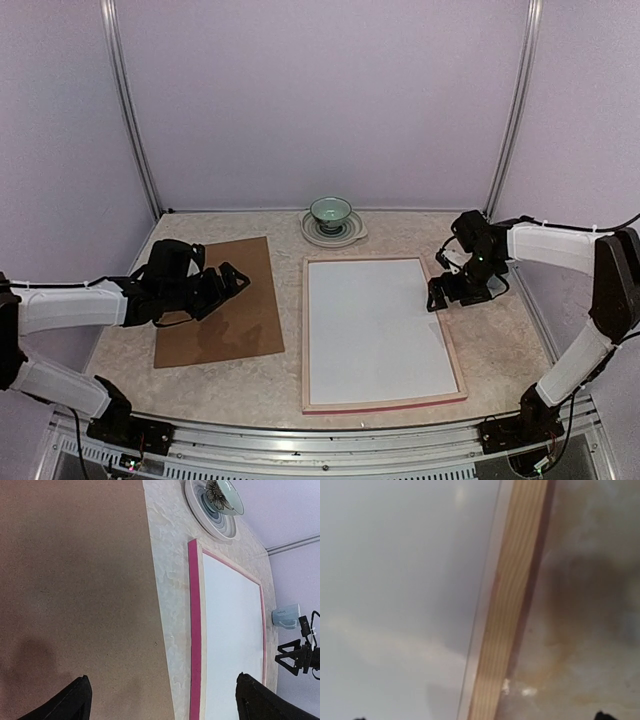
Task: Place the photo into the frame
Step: Place the photo on the mat board, then adjust the frame body at the center of the board.
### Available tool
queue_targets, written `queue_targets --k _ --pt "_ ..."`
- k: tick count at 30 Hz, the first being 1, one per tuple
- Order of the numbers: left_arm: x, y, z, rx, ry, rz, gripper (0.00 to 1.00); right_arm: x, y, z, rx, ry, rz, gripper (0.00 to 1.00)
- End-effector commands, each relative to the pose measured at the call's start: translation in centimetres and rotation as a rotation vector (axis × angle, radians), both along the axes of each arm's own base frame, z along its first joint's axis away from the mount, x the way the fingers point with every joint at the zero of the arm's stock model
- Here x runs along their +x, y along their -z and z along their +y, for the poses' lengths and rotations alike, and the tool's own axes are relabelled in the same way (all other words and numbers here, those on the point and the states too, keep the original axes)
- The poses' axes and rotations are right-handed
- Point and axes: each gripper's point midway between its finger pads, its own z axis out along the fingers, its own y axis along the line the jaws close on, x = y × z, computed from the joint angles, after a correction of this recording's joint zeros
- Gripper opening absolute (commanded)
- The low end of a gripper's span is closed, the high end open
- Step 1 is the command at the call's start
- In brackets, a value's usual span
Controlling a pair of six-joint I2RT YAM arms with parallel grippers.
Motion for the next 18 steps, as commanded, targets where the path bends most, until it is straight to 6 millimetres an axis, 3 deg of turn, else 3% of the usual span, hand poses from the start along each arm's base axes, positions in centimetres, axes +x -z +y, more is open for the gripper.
queue_targets --k 1,7,12,18 --pt "0.2 -0.1 0.8 0.038 -0.017 0.0 0.99 -0.5 0.2 0.9 0.054 0.013 -0.014 0.99" --pt "0.3 0.6 1.9 0.064 -0.048 0.01 0.99 -1.7 1.6 2.3 0.112 -0.007 0.019 0.99" --pt "0.8 2.1 5.1 0.13 -0.127 0.074 0.99 -2.3 2.6 4.0 0.14 -0.036 0.043 0.99" --pt "1.9 1.6 9.4 0.156 -0.226 0.076 0.99 -2.5 3.3 5.9 0.153 -0.075 0.058 0.99"
